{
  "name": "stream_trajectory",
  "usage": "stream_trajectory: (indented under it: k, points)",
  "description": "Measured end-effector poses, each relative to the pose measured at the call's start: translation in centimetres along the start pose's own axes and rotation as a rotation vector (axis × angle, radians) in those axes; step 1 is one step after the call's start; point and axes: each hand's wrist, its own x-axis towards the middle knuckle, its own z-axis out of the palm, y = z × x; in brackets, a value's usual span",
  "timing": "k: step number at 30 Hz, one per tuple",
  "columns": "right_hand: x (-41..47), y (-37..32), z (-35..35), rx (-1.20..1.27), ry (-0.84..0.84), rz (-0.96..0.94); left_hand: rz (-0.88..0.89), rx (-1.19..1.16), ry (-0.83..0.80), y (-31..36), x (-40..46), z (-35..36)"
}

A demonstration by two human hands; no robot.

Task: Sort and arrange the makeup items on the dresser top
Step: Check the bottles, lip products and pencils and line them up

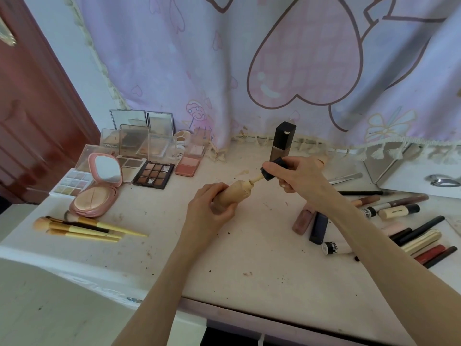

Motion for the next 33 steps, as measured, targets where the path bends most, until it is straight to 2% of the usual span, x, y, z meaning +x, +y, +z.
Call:
stream_trajectory:
  k: [8, 13, 17, 26, 33]
  points:
    - [-0.5, -0.7, -0.2, -0.074, 0.017, -0.083, 0.012, 0.002, 0.007, -0.1, 0.0, 0.1]
    - [-0.4, -0.9, 0.6, -0.318, 0.039, -0.176, 0.016, 0.004, -0.002, -0.1, 0.0, 0.1]
    - [-0.7, -1.3, 0.7, -0.375, 0.045, -0.215, 0.011, -0.007, -0.010, -0.1, 0.0, 0.0]
    - [-1.4, -2.0, -0.4, -0.247, 0.072, -0.167, 0.000, -0.019, -0.011, -0.2, 0.0, 0.1]
    - [-1.0, -1.5, -0.7, -0.237, 0.093, -0.142, 0.000, -0.018, -0.009, -0.1, 0.0, 0.0]
